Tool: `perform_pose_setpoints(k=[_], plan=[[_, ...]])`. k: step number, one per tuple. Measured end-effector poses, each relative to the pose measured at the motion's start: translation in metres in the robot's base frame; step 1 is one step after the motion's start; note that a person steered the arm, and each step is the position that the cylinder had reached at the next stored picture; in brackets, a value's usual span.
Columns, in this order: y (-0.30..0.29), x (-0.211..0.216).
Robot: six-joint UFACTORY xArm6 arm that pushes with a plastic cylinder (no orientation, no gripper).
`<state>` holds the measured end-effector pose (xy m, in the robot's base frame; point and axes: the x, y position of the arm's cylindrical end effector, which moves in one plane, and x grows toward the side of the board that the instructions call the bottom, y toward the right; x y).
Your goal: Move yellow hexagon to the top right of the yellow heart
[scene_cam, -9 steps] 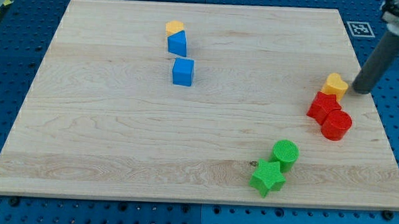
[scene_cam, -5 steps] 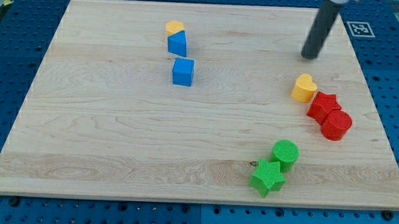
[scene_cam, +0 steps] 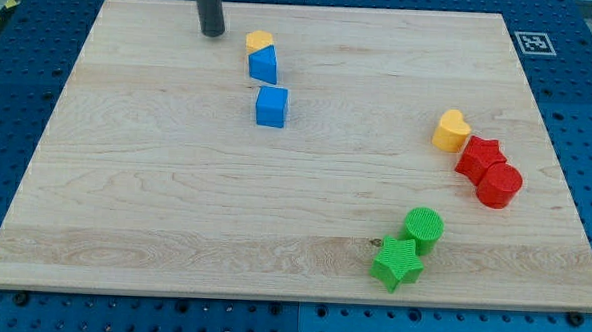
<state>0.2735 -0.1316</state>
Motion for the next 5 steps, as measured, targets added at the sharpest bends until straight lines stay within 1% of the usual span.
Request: perform_pose_setpoints(k=[1, 2, 3, 4, 5], plan=[[0.027, 0.026], [0.105, 0.027], [0.151, 0.022], [0.128, 0.017], [0.108, -0.007]])
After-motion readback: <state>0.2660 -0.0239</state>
